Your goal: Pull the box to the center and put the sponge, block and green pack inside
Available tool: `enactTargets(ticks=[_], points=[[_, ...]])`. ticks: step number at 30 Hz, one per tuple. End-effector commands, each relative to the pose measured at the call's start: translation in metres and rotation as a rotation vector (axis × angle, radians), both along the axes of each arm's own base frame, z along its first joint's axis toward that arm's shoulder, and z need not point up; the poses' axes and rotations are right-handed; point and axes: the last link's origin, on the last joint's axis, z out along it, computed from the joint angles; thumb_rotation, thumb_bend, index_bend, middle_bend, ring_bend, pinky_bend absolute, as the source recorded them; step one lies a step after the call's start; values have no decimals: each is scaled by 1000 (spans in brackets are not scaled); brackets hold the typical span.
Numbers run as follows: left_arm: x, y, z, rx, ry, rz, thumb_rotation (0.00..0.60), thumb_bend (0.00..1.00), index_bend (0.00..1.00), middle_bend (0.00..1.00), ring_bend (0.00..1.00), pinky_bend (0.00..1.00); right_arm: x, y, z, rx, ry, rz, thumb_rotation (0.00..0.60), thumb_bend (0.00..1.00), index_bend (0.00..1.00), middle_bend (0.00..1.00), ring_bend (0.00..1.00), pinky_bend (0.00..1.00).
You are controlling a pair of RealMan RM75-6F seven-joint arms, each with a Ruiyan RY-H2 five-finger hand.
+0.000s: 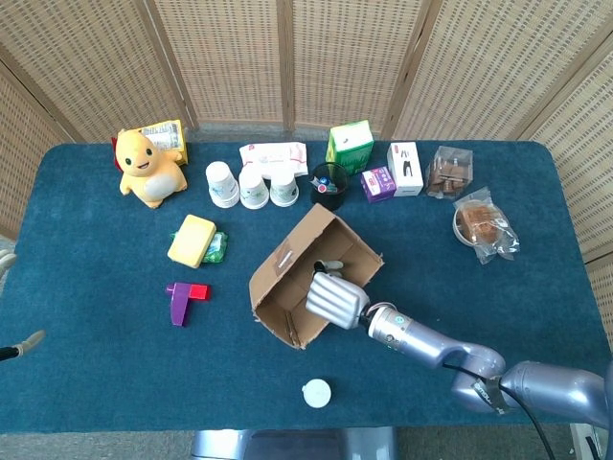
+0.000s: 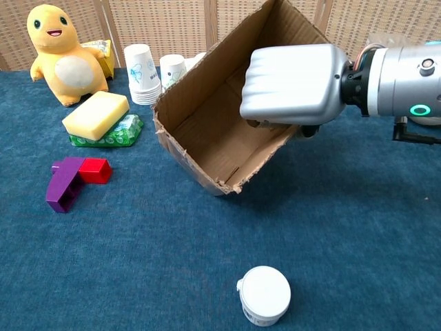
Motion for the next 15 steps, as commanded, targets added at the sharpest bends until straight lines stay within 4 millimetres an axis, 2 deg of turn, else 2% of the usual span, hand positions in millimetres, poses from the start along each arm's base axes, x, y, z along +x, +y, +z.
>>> enactTargets(ticks=[1,5,7,10,15], points=[[0,0,1,2,-2,1,600,103,0,0,0,0,0,1,1,0,5,-6,600,343,386,506,511,548],[-1,0,2,4,-7,4,600,103,0,0,0,0,1,5,4,-5,-5,-7,600,196,241,355,424,538],[-1,0,1,2,-7,3,600,104,0,0,0,0,3,6,4,-3,-16,-16,600,105,168,249,345,518],[0,-1,1,0,-8,2,600,104,0,0,0,0,6,7,5,1,-23,-27,600,48,97,140,228,470],[-1,-2,1,-2,-8,3,600,105,0,0,0,0,6,6,5,10,-24,-65,600,0,10,29,79,345]])
